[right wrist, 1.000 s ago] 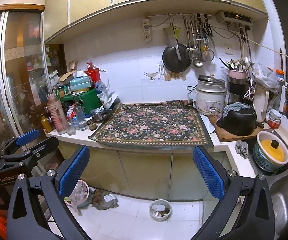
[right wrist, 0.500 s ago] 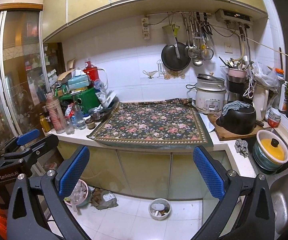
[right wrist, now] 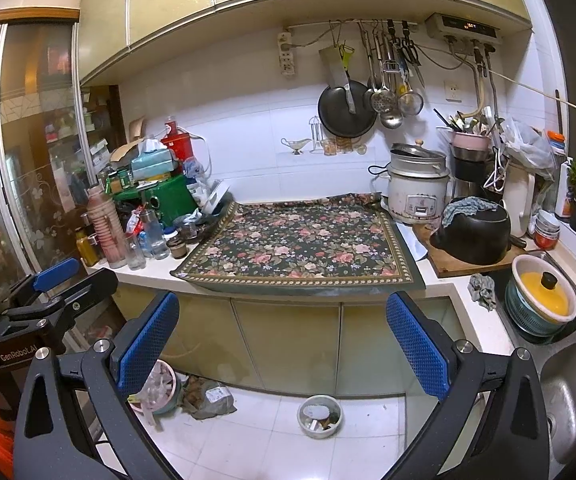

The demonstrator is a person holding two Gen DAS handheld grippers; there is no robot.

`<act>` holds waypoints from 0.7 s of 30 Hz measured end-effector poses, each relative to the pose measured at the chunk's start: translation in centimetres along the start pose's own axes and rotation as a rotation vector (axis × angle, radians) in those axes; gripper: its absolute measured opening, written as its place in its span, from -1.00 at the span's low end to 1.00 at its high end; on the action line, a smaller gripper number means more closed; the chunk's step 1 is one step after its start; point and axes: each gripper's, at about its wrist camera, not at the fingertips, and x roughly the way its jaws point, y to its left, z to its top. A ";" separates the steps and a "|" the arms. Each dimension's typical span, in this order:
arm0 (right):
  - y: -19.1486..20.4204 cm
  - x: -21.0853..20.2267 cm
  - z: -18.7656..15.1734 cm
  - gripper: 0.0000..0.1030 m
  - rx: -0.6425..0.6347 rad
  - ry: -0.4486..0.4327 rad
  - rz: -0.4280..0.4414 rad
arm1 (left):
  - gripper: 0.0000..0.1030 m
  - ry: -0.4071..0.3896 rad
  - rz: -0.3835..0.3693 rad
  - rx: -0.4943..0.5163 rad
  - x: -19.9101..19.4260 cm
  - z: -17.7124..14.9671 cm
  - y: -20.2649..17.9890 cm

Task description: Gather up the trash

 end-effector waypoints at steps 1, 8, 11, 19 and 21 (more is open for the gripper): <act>-0.1 0.1 0.1 1.00 0.000 0.001 0.001 | 0.99 -0.002 -0.002 0.001 0.0 0.0 0.0; 0.1 0.4 0.4 1.00 -0.007 0.002 0.003 | 0.99 0.000 -0.011 -0.002 0.2 0.0 0.5; 0.1 0.5 0.5 1.00 -0.006 0.004 0.006 | 0.99 0.000 -0.008 -0.008 0.4 0.1 0.7; -0.3 1.7 0.7 1.00 -0.005 0.020 0.009 | 0.99 0.027 -0.014 -0.008 1.9 0.3 1.1; -0.6 2.2 0.9 1.00 -0.006 0.024 0.010 | 0.99 0.031 -0.011 -0.005 2.4 0.4 1.1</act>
